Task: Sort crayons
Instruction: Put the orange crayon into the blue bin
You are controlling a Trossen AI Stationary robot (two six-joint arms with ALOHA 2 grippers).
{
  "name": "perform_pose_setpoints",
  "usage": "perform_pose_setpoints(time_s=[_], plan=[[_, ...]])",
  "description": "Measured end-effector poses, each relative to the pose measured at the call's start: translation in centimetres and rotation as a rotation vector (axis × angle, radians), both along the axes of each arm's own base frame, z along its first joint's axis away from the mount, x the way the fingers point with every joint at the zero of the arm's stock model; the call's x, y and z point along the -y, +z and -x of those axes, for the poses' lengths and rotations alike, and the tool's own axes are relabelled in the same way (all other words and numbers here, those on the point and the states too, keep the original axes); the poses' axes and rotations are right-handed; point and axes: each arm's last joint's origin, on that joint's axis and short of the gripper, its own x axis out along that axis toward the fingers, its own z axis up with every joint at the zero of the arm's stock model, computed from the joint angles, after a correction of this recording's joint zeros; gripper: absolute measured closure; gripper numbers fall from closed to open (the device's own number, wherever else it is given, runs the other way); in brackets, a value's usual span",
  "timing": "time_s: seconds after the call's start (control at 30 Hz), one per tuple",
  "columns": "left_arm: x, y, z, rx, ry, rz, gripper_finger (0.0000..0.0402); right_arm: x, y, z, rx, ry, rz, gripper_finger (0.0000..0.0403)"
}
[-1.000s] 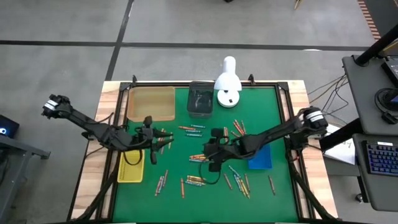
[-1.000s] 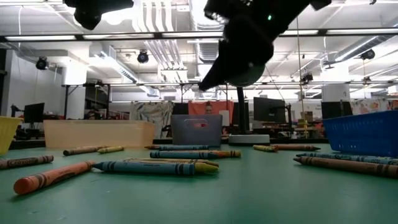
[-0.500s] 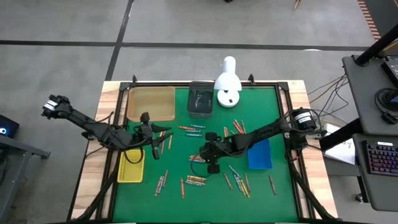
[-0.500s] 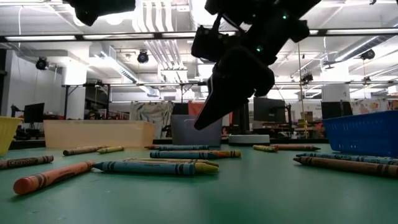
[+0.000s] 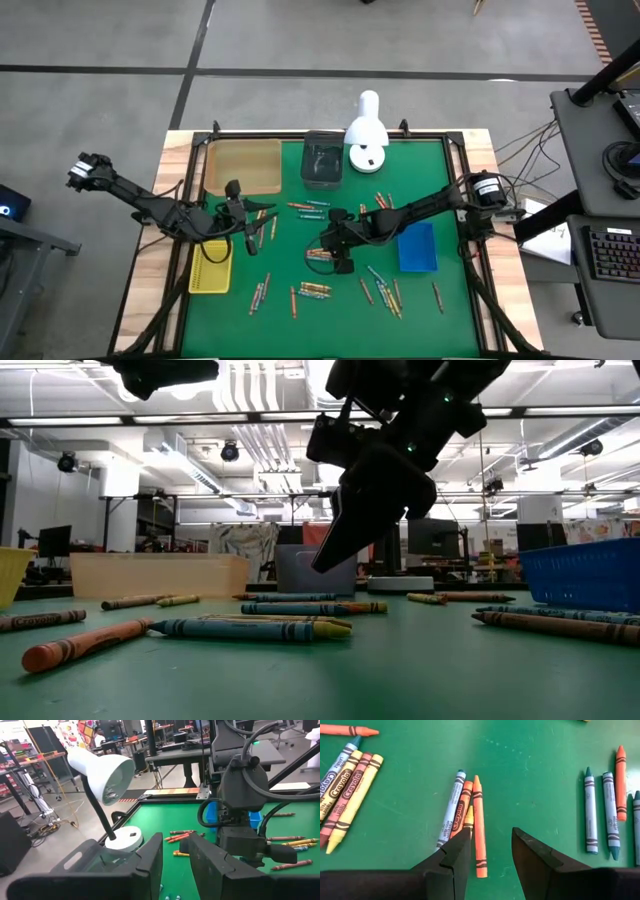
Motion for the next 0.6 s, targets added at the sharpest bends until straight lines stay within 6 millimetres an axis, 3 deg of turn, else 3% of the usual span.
perform_pose_setpoints(time_s=[0.6], plan=[[0.0,0.0,0.0,0.001,0.000,0.004,0.0325,0.2,-2.3,1.4,-0.003,-0.038,-0.021,0.0271]])
